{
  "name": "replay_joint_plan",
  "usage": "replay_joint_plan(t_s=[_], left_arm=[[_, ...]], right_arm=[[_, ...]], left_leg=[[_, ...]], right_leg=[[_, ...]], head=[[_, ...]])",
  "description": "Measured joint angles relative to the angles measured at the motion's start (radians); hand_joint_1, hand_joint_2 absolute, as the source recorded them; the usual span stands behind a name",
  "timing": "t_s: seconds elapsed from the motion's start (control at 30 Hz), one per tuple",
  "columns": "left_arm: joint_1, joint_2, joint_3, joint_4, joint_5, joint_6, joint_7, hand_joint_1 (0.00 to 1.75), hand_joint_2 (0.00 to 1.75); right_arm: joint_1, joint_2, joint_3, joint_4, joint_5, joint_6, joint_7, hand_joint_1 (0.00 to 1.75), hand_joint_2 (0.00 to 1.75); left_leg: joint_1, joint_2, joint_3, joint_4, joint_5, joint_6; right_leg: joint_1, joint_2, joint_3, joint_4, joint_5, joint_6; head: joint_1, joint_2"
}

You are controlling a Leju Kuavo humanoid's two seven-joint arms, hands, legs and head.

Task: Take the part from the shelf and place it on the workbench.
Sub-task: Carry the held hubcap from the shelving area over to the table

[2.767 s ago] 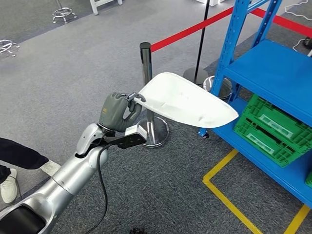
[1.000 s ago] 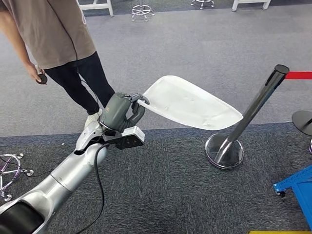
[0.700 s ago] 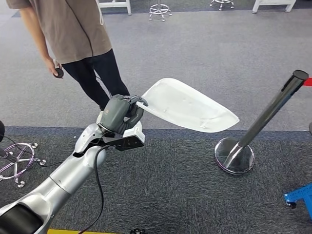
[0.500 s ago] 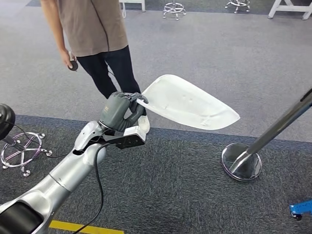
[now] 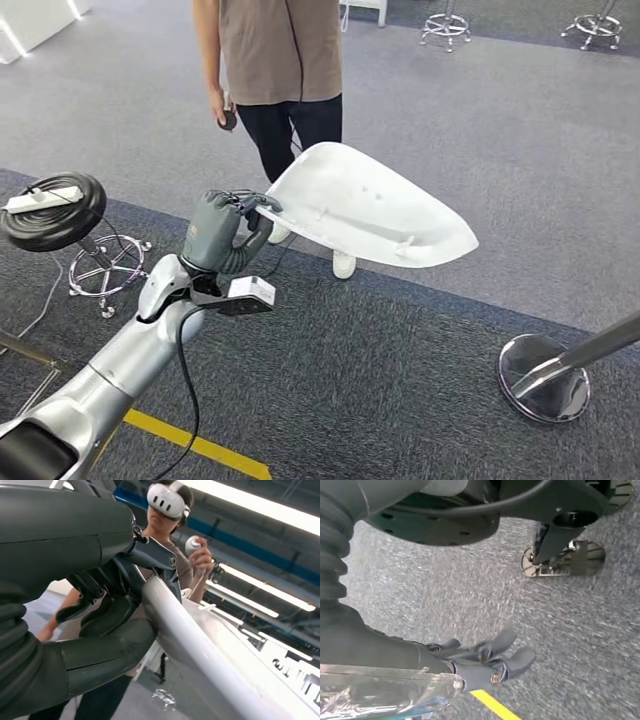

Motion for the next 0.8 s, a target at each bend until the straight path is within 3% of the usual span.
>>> replay_joint_plan(t_s=[0.03, 0.07, 0.1, 0.17, 0.23, 0.27, 0.33, 0.37, 0.43, 0.47, 0.53, 0.6, 0.67, 0.73, 0.77, 0.8], left_arm=[[0.005, 0.009, 0.004, -0.006, 0.0, -0.014, 0.002, 1.75, 1.75], [0.009, 0.017, 0.009, -0.011, -0.001, -0.028, 0.005, 1.75, 1.75], [0.009, 0.023, 0.013, -0.016, 0.0, -0.043, 0.011, 1.75, 1.75], [0.008, 0.029, 0.017, -0.021, 0.002, -0.066, 0.021, 1.75, 1.75], [0.01, 0.031, 0.018, -0.022, 0.005, -0.082, 0.031, 1.75, 1.75], [0.012, 0.032, 0.018, -0.022, 0.007, -0.091, 0.037, 1.75, 1.75], [0.012, 0.034, 0.019, -0.025, 0.015, -0.107, 0.048, 1.75, 1.75], [0.011, 0.035, 0.02, -0.027, 0.02, -0.113, 0.051, 1.75, 1.75], [0.008, 0.033, 0.02, -0.032, 0.029, -0.122, 0.057, 1.75, 1.75], [0.007, 0.032, 0.021, -0.034, 0.037, -0.131, 0.063, 1.75, 1.75], [0.011, 0.032, 0.025, -0.036, 0.051, -0.149, 0.08, 1.75, 1.75], [0.012, 0.033, 0.029, -0.039, 0.049, -0.157, 0.097, 1.75, 1.75], [0.011, 0.031, 0.031, -0.041, 0.038, -0.159, 0.11, 1.75, 1.75], [0.014, 0.028, 0.033, -0.04, 0.027, -0.16, 0.122, 1.75, 1.75], [0.016, 0.027, 0.033, -0.04, 0.023, -0.16, 0.126, 1.75, 1.75], [0.017, 0.027, 0.034, -0.04, 0.019, -0.159, 0.128, 1.75, 1.75]], right_arm=[[-0.001, 0.002, 0.001, 0.0, -0.001, 0.0, 0.001, 0.0, 1.75], [-0.001, 0.004, 0.001, 0.0, -0.002, -0.001, 0.001, 0.0, 1.75], [0.0, 0.006, 0.001, 0.0, -0.003, -0.001, 0.002, 0.0, 1.75], [0.004, 0.008, 0.0, 0.0, -0.006, -0.001, 0.002, 0.0, 1.75], [0.008, 0.008, 0.0, 0.0, -0.009, -0.002, 0.0, 0.0, 1.75], [0.008, 0.008, 0.0, 0.0, -0.011, -0.002, 0.0, 0.0, 1.75], [0.008, 0.009, 0.0, 0.0, -0.015, -0.002, -0.002, 0.0, 1.75], [0.008, 0.009, 0.0, 0.0, -0.016, -0.002, -0.002, 0.0, 1.75], [0.007, 0.01, 0.0, 0.0, -0.018, -0.002, -0.003, 0.0, 1.75], [0.007, 0.01, -0.001, 0.0, -0.018, -0.002, -0.003, 0.0, 1.75], [0.005, 0.01, -0.001, 0.0, -0.02, -0.003, -0.002, 0.0, 1.75], [0.003, 0.01, -0.001, 0.0, -0.02, -0.004, -0.002, 0.0, 1.75], [0.004, 0.01, -0.001, 0.0, -0.021, -0.004, -0.001, 0.0, 1.75], [0.003, 0.01, -0.002, 0.0, -0.023, -0.005, -0.001, 0.0, 1.75], [0.001, 0.01, -0.002, 0.0, -0.024, -0.005, -0.001, 0.0, 1.75], [-0.001, 0.01, -0.002, 0.0, -0.023, -0.005, -0.001, 0.0, 1.75]], left_leg=[[0.001, 0.001, -0.002, -0.001, 0.0, -0.006], [0.0, 0.019, -0.008, 0.008, -0.009, -0.011], [-0.002, 0.046, -0.022, 0.037, -0.029, -0.015], [-0.006, 0.106, -0.076, 0.148, -0.089, -0.021], [-0.005, 0.123, -0.125, 0.249, -0.122, -0.026], [-0.004, 0.127, -0.129, 0.256, -0.114, -0.027], [-0.004, 0.145, -0.079, 0.168, -0.056, -0.028], [-0.006, 0.169, -0.041, 0.102, -0.029, -0.027], [-0.011, 0.205, 0.009, 0.011, -0.006, -0.016], [-0.014, 0.208, 0.016, -0.003, -0.009, -0.009], [-0.013, 0.185, 0.016, -0.008, -0.01, 0.007], [-0.008, 0.163, 0.018, -0.011, -0.008, 0.018], [-0.004, 0.141, 0.019, -0.011, -0.009, 0.026], [-0.004, 0.116, 0.02, -0.011, -0.009, 0.029], [-0.004, 0.102, 0.02, -0.01, -0.01, 0.029], [-0.004, 0.088, 0.021, -0.01, -0.01, 0.028]], right_leg=[[0.001, -0.011, 0.002, -0.004, 0.002, -0.006], [0.0, -0.023, 0.004, -0.008, 0.005, -0.014], [0.0, -0.036, 0.006, -0.013, 0.007, -0.019], [0.002, -0.064, 0.009, -0.017, 0.008, -0.026], [0.003, -0.093, 0.009, -0.017, 0.006, -0.028], [0.003, -0.107, 0.011, -0.017, 0.004, -0.028], [0.002, -0.133, 0.016, -0.017, -0.001, -0.024], [0.005, -0.145, 0.02, -0.016, -0.004, -0.021], [0.012, -0.165, 0.026, -0.015, -0.012, -0.012], [0.015, -0.175, 0.03, -0.016, -0.016, -0.007], [0.015, -0.191, 0.037, -0.018, -0.022, 0.003], [0.011, -0.158, 0.025, 0.016, -0.047, 0.015], [0.009, -0.107, -0.032, 0.13, -0.101, 0.022], [0.008, -0.091, -0.098, 0.25, -0.139, 0.023], [0.008, -0.089, -0.113, 0.267, -0.132, 0.022], [0.007, -0.086, -0.109, 0.246, -0.106, 0.021]], head=[[0.0, 0.0], [-0.003, 0.0], [-0.006, 0.0], [-0.012, 0.0], [-0.013, 0.0], [-0.013, 0.0], [-0.013, 0.0], [-0.014, 0.0], [-0.014, 0.0], [-0.014, 0.0], [-0.013, 0.0], [-0.01, 0.0], [-0.005, 0.0], [-0.004, 0.0], [-0.004, 0.0], [-0.004, 0.0]])
